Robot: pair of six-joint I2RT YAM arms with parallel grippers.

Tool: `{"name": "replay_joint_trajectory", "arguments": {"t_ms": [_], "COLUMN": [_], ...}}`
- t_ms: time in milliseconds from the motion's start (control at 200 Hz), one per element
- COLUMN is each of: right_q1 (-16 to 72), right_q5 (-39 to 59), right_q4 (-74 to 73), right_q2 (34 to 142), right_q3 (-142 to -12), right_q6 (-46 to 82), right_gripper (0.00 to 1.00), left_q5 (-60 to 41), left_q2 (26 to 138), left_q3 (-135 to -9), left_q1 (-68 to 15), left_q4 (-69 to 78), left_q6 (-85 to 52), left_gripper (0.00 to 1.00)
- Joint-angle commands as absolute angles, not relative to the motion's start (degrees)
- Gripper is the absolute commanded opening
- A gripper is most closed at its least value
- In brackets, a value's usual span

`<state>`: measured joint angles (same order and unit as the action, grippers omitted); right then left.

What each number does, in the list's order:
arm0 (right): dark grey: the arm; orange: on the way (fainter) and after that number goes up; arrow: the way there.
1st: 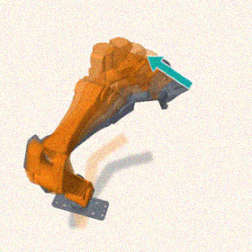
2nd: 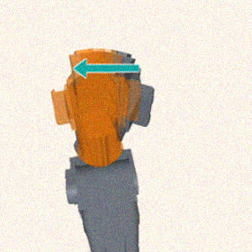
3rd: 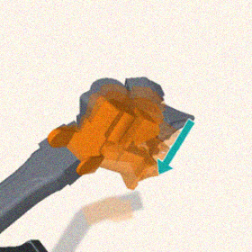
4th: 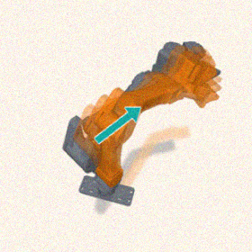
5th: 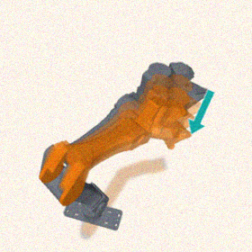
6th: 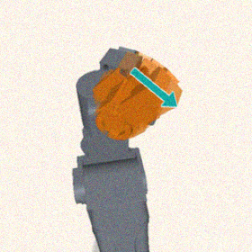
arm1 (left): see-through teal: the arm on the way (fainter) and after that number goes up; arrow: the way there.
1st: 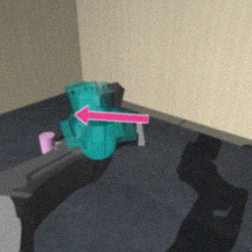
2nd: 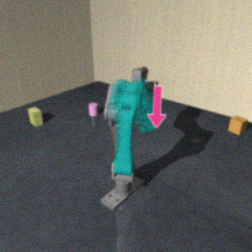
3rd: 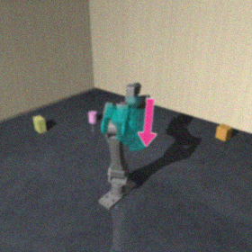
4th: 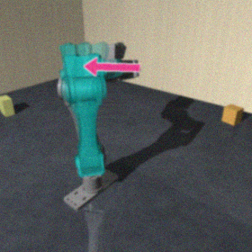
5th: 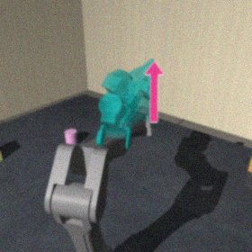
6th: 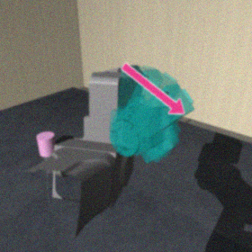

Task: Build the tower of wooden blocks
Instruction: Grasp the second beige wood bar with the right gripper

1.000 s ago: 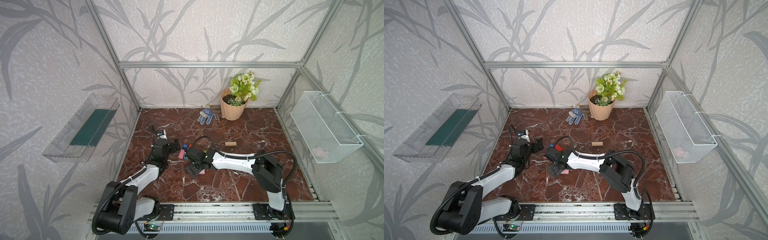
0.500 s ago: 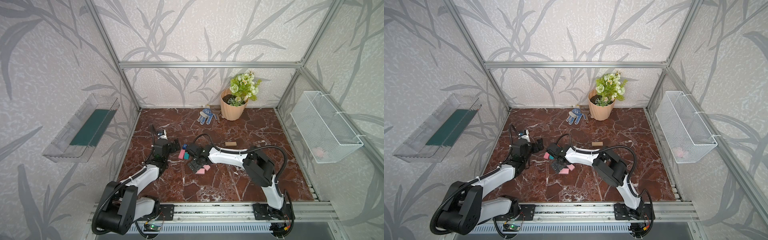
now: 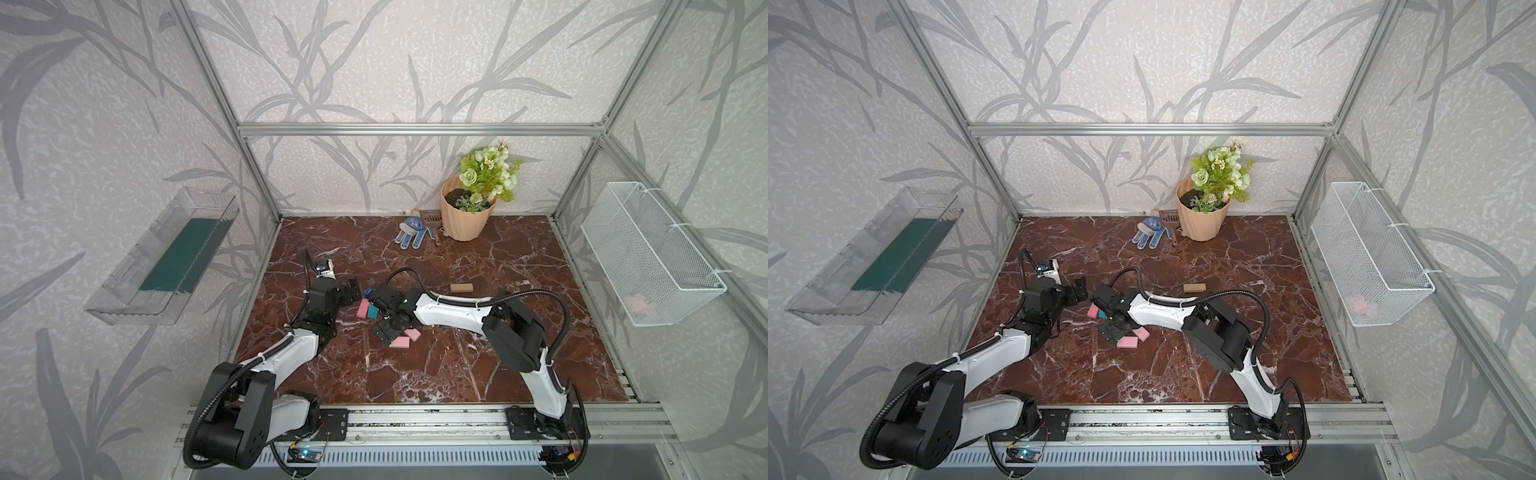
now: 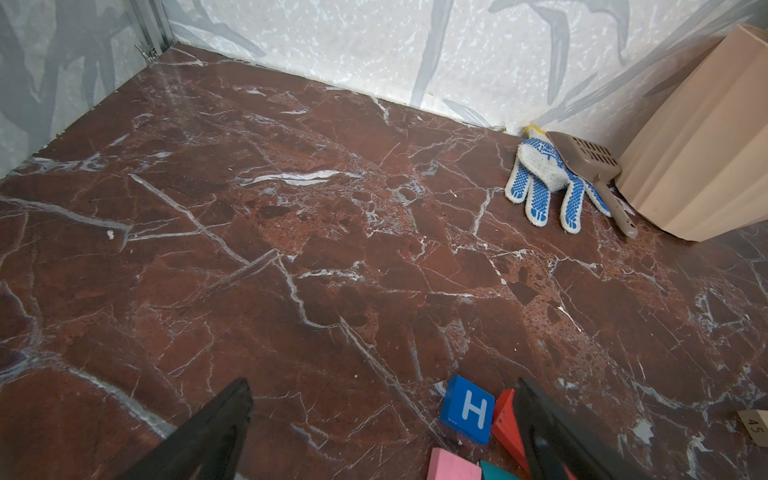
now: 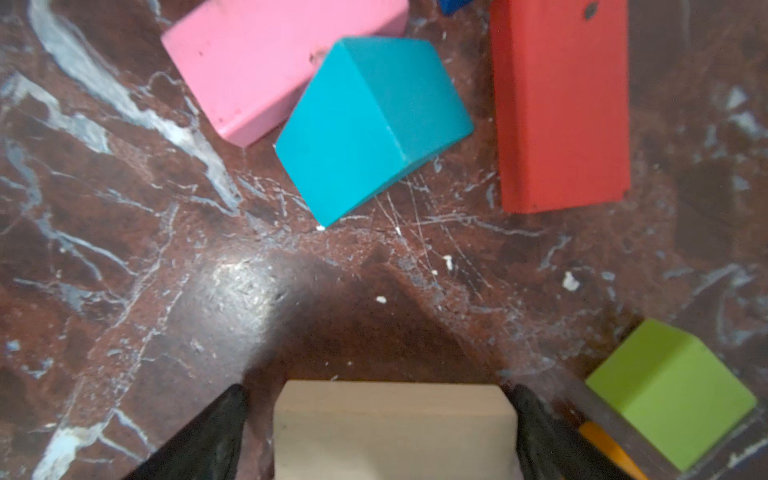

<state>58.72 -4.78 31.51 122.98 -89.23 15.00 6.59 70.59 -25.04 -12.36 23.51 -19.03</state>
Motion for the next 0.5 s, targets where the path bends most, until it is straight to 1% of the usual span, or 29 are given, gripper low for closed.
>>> {"name": "replay_joint_trajectory", "arguments": {"t_ms": [0,145,330,495], "right_q1": [59.0,59.0,59.0,59.0], "right_q5": [-4.6,-4.8,-5.0,-4.4], "right_q4": [33.4,34.7,33.3,33.7], "right_q2": [124.9,125.2,123.2,122.7], "right_q3": [-89.5,-89.9,-87.2,-87.4], "right_q6": [14.9,15.3,15.7,16.1], "right_gripper": [0.93,0.9,0.88,0.84], "left_q5": [7.6,8.1,7.8,8.4], "left_q2": [69.9,69.7,70.5,70.6], "left_q3": [-25.6,-25.5,-26.1,-26.3], "left_q1": [-12.8,-13.0,-13.1,-13.3], "left_q4": [22.7,22.7,22.4,22.2], "left_q6": [-18.4,-18.4,-18.2,-18.2], "left_gripper": [0.99,0.99,0.99,0.99]}}
